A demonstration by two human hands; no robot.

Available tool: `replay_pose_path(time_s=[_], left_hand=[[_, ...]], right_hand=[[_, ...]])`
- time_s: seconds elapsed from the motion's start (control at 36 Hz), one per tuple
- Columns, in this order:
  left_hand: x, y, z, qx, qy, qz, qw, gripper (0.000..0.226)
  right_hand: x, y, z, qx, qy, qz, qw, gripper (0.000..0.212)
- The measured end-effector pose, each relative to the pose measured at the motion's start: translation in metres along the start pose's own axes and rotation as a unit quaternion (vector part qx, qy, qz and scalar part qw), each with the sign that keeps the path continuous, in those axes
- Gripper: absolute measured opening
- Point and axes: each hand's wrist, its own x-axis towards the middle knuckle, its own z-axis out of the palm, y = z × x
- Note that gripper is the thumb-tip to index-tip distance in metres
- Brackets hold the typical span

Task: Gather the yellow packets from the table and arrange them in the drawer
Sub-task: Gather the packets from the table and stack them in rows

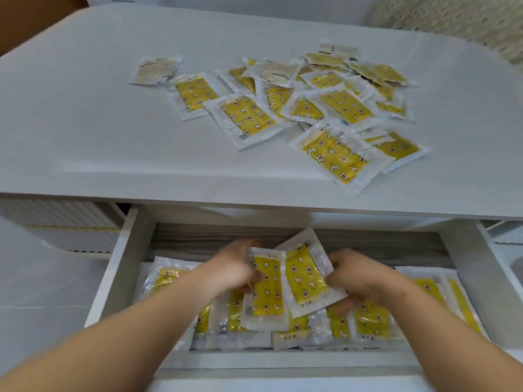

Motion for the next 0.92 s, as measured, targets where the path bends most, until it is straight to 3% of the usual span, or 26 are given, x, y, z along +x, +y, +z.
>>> replay_pose_path(time_s=[0.06, 0.14, 0.22, 0.28, 0.36, 0.47, 0.61, 0.75, 0.92], left_hand=[[0.002, -0.002, 0.004, 0.037, 0.01, 0.004, 0.999, 0.052], [0.002, 0.0, 0.007, 0.181, 0.041, 0.033, 0.982, 0.051], [0.0, 0.001, 0.008, 0.292, 0.053, 0.055, 0.954, 0.059], [0.001, -0.001, 0.011, 0.366, 0.058, 0.072, 0.926, 0.062], [0.002, -0.003, 0.014, 0.418, 0.057, 0.099, 0.901, 0.065], [0.004, -0.005, 0.016, 0.419, 0.039, 0.13, 0.898, 0.064], [0.003, -0.005, 0.016, 0.429, 0.017, 0.132, 0.894, 0.067], [0.002, -0.005, 0.015, 0.44, 0.011, 0.111, 0.891, 0.067], [-0.001, -0.006, 0.016, 0.444, 0.022, 0.074, 0.893, 0.066]], right_hand=[[-0.003, 0.007, -0.004, -0.045, -0.012, 0.016, 0.999, 0.017], [-0.003, 0.015, -0.007, -0.221, 0.0, 0.042, 0.974, 0.01], [-0.003, 0.013, -0.007, -0.37, 0.04, 0.068, 0.926, 0.023], [-0.002, 0.01, -0.007, -0.41, 0.097, 0.057, 0.905, 0.052], [0.008, 0.006, -0.004, -0.434, 0.123, -0.03, 0.892, 0.089], [0.021, 0.001, 0.006, -0.441, 0.042, -0.101, 0.891, 0.106], [0.027, 0.0, 0.008, -0.463, 0.038, -0.098, 0.88, 0.104], [0.024, 0.006, 0.006, -0.438, 0.035, -0.085, 0.894, 0.085], [0.021, 0.008, 0.006, -0.398, 0.032, -0.105, 0.911, 0.091]])
